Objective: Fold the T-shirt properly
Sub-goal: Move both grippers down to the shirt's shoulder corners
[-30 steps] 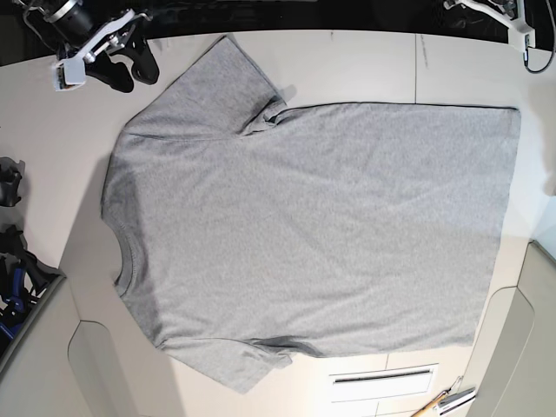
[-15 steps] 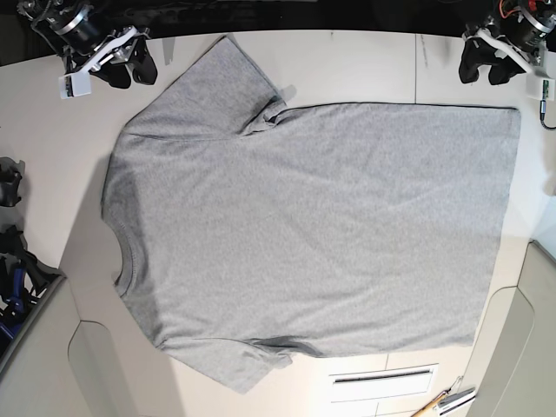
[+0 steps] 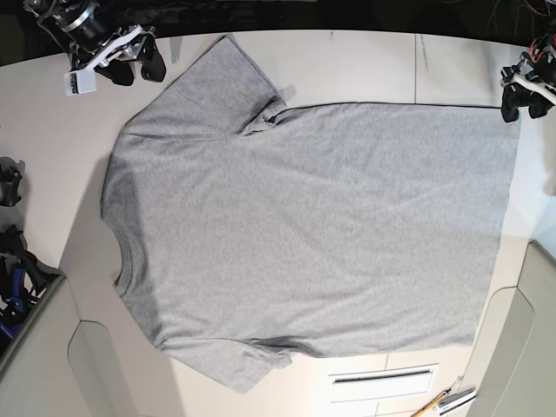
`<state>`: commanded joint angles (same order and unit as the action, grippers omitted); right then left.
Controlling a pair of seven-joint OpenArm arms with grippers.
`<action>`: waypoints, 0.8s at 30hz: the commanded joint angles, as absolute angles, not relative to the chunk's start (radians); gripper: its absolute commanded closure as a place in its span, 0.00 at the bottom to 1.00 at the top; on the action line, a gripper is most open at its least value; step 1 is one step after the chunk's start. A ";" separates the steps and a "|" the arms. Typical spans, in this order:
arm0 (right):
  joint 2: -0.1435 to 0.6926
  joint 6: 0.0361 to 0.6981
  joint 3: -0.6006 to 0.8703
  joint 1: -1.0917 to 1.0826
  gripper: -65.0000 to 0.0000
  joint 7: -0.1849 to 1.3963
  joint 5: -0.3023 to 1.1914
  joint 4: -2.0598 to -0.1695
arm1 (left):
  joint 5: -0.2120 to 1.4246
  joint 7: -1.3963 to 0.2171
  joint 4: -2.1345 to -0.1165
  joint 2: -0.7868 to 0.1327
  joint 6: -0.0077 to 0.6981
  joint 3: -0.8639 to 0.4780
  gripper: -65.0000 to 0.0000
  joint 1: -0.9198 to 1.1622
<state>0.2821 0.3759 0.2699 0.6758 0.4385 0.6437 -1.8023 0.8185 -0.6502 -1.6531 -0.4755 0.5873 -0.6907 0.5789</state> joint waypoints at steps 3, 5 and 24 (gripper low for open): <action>0.282 0.369 0.270 0.676 0.39 0.439 0.643 -1.802 | 0.820 -0.651 -1.544 -0.507 0.588 -0.690 0.30 0.522; 0.281 0.370 0.270 0.676 0.39 0.439 0.643 -1.802 | 0.820 -0.651 -1.486 -0.522 0.600 -0.690 0.30 0.494; 0.257 0.419 0.269 0.677 0.39 0.442 0.635 -1.802 | 0.901 -0.694 -1.353 -0.528 0.675 -0.598 0.30 0.466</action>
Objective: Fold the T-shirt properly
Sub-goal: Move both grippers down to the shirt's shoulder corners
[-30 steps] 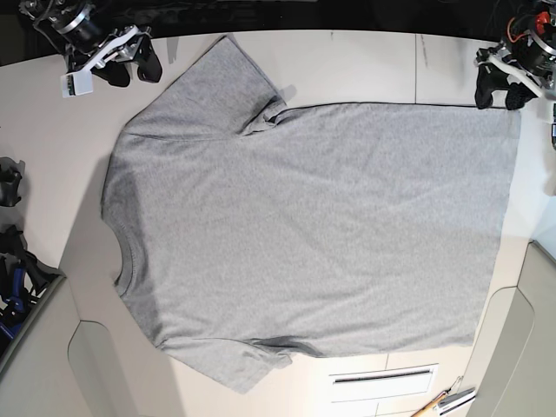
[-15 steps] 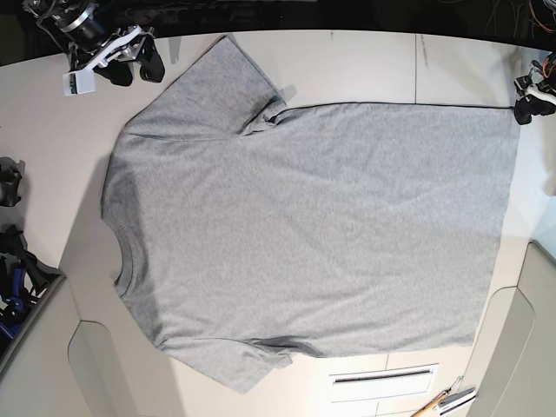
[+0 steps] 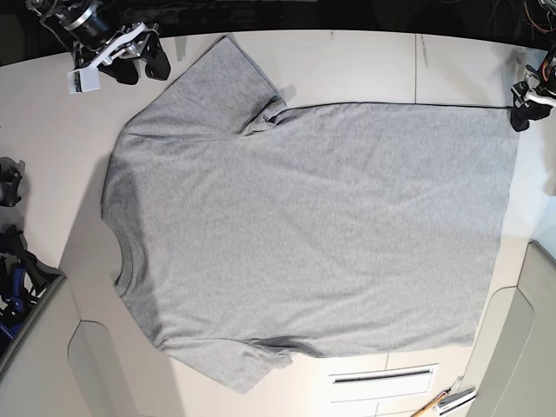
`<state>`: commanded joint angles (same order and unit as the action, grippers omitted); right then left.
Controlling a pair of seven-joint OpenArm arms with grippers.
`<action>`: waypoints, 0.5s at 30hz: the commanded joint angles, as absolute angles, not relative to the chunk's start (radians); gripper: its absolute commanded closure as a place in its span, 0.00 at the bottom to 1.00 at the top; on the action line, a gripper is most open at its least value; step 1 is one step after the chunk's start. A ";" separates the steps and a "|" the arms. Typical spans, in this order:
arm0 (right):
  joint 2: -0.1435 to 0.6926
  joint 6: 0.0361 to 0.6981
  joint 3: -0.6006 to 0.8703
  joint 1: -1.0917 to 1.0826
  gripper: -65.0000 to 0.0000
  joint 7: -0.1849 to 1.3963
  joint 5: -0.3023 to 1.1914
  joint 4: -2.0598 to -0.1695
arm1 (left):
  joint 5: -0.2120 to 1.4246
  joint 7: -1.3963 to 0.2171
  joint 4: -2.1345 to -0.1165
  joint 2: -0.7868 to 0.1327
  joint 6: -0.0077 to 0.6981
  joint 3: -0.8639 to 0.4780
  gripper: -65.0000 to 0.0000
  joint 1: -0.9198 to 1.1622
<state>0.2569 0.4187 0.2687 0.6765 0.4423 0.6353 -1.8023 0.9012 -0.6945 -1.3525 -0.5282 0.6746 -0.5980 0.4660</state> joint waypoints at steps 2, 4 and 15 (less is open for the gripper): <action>0.239 0.419 0.269 0.676 0.39 0.444 0.620 -1.803 | 0.901 -0.694 -1.353 -0.523 0.675 -0.587 0.30 0.466; 0.212 0.419 0.268 0.676 0.39 0.453 0.621 -1.802 | 0.901 -0.693 -1.353 -0.520 0.675 -0.587 0.30 0.466; 0.124 0.414 0.207 0.657 0.39 0.453 0.592 -1.797 | 0.902 -0.700 -1.353 -0.521 0.674 -0.587 0.30 0.466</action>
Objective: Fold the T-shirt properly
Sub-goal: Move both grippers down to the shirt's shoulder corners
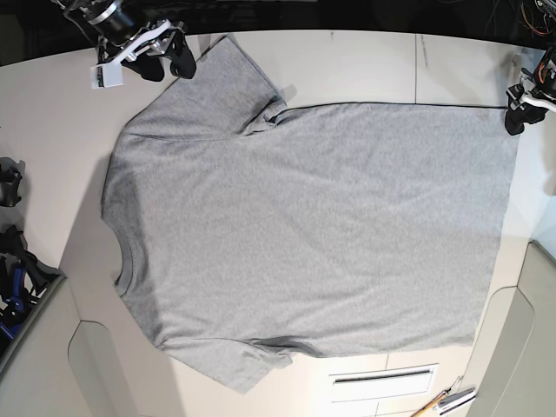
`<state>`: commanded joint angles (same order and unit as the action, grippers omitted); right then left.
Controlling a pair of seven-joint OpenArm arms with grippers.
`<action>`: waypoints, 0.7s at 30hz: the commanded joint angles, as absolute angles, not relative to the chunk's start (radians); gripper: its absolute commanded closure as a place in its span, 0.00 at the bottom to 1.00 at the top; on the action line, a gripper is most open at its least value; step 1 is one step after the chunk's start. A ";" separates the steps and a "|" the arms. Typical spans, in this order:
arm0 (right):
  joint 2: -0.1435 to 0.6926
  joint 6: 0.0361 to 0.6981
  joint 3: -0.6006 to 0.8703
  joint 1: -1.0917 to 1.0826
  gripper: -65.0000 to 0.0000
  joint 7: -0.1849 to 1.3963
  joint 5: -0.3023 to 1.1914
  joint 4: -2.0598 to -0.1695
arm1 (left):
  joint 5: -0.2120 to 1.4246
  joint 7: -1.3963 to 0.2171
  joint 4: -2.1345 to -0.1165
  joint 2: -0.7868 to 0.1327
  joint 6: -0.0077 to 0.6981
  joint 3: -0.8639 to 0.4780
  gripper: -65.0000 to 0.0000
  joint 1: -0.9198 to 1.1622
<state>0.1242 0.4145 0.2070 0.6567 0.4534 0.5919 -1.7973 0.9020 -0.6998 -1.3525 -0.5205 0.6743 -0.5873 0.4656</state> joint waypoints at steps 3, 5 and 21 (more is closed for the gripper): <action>0.102 0.414 0.186 0.634 0.39 0.453 0.583 -1.776 | 0.902 -0.700 -1.353 -0.521 0.674 -0.587 0.30 0.466; 0.099 0.415 0.170 0.621 0.39 0.453 0.583 -1.755 | 0.902 -0.701 -1.353 -0.521 0.674 -0.587 0.30 0.466; 0.096 0.419 0.093 0.582 0.40 0.449 0.545 -1.702 | 0.935 -0.715 -1.353 -0.521 0.698 -0.587 0.31 0.466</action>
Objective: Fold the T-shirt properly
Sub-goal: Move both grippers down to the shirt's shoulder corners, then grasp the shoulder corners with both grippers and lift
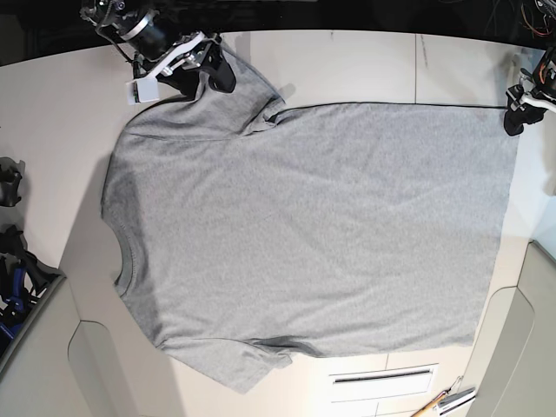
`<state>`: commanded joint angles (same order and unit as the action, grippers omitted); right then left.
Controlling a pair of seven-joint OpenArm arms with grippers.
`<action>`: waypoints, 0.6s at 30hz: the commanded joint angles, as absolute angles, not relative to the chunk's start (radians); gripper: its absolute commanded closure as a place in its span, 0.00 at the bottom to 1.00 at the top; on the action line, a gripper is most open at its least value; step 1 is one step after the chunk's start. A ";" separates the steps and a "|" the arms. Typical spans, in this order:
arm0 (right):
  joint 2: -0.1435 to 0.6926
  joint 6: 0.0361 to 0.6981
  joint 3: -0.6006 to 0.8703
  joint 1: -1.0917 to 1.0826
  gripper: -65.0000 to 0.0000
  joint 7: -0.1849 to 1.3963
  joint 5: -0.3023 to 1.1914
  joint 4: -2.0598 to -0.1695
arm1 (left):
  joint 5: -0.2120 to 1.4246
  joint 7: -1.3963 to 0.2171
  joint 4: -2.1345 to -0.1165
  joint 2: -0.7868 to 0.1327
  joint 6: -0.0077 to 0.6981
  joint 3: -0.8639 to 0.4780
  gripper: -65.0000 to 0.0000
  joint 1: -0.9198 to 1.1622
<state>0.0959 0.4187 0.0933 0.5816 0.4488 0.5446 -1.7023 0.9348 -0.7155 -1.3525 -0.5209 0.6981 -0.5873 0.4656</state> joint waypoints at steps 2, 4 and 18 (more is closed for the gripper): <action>0.096 0.419 0.093 0.573 0.54 0.449 0.533 -1.702 | 0.935 -0.715 -1.353 -0.521 0.698 -0.587 0.34 0.466; 0.096 0.419 0.093 0.571 0.73 0.449 0.534 -1.702 | 0.935 -0.715 -1.353 -0.521 0.698 -0.587 0.54 0.466; 0.081 0.525 0.142 0.585 1.00 0.460 0.541 -1.757 | 0.941 -0.696 -1.377 -0.532 0.698 -0.591 1.00 0.466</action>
